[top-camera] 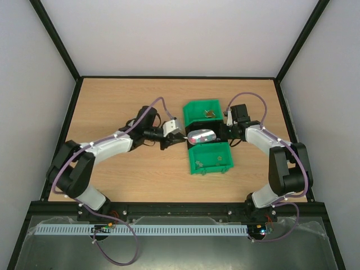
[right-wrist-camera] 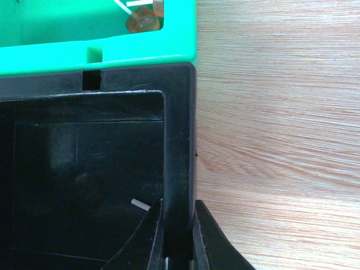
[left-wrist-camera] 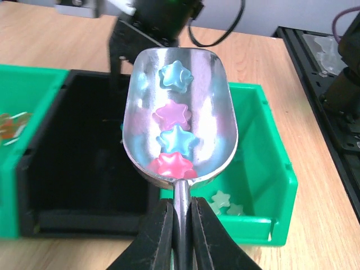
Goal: Pack the candies
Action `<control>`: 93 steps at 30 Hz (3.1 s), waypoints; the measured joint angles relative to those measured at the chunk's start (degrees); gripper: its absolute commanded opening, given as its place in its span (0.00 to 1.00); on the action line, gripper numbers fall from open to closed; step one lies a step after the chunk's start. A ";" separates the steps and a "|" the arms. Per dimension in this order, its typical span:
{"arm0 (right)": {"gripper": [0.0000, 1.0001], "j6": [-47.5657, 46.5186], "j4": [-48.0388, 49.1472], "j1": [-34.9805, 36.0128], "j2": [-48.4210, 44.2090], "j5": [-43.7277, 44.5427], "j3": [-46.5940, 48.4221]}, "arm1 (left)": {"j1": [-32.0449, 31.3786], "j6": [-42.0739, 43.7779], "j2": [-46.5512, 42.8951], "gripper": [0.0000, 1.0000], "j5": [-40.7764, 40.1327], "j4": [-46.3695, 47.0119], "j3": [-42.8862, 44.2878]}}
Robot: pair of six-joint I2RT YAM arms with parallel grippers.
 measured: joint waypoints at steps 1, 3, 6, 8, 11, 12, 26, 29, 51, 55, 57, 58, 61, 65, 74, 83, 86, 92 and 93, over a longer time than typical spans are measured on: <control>0.01 -0.20 0.04 0.00 0.02 -0.07 0.02 | 0.85 0.07 -1.09 0.02 0.00 -0.92 0.00; 0.01 -0.74 0.07 -0.04 0.04 -0.35 0.02 | 3.34 0.52 -3.50 0.02 -0.02 -3.98 0.00; 0.01 -1.77 0.09 -0.09 0.07 -1.03 0.02 | 7.58 1.95 -6.69 0.02 -0.87 -10.10 0.28; 0.01 -2.80 0.11 -0.15 0.09 -1.49 0.02 | 10.45 2.97 -8.07 0.02 -1.20 -14.58 1.18; 0.01 -4.46 0.17 -0.15 0.15 -1.90 0.02 | 14.51 4.28 -9.62 0.02 -1.42 -20.00 2.62; 0.01 -4.98 0.17 -0.15 0.17 -1.95 0.02 | 15.93 4.94 -10.19 0.02 -1.51 -21.88 3.06; 0.01 -10.84 -0.63 -0.33 1.05 -3.21 1.05 | 33.70 18.73 -12.33 0.03 -8.72 -49.07 13.99; 0.01 -11.98 -0.87 -0.59 1.77 -4.26 1.81 | 34.45 21.59 -11.67 0.02 -11.06 -53.29 16.15; 0.01 -19.52 -2.75 -1.05 2.91 -7.74 3.13 | 30.45 28.55 -1.95 0.02 -25.24 -66.79 25.42; 0.01 -21.09 -3.10 -1.05 2.89 -8.39 3.13 | 28.15 27.91 -0.57 0.02 -27.93 -67.36 26.95; 0.01 -21.86 -3.28 -1.05 2.89 -8.63 3.13 | 27.28 27.56 0.24 0.02 -29.16 -67.71 27.78; 0.01 -22.12 -3.37 -1.05 2.89 -8.72 3.13 | 26.97 27.34 0.57 0.02 -29.68 -67.89 28.17; 0.01 -23.08 -3.61 -1.05 2.82 -8.85 3.13 | 25.92 26.75 1.51 0.02 -31.47 -68.43 29.40; 0.01 -24.17 -3.98 -1.05 2.75 -9.16 3.13 | 25.03 26.40 2.10 0.02 -33.97 -69.88 30.91; 0.01 -26.03 -4.92 -1.05 2.56 -9.90 3.13 | 22.62 24.24 3.98 0.02 -36.33 -74.05 40.70; 0.01 -26.80 -5.57 -1.05 2.36 -9.99 3.10 | 5.90 14.71 13.57 0.02 -37.13 -78.09 58.69; 0.01 -26.75 -6.01 -1.05 2.23 -9.90 3.10 | 3.34 11.82 18.27 0.02 -37.05 -80.15 60.74; 0.01 -25.97 -6.56 -1.05 2.03 -9.86 3.13 | 0.07 6.19 23.69 0.02 -38.66 -81.77 62.55; 0.01 -25.68 -6.64 -1.05 2.01 -9.84 3.10 | -0.57 5.40 24.33 0.02 -39.01 -81.85 62.97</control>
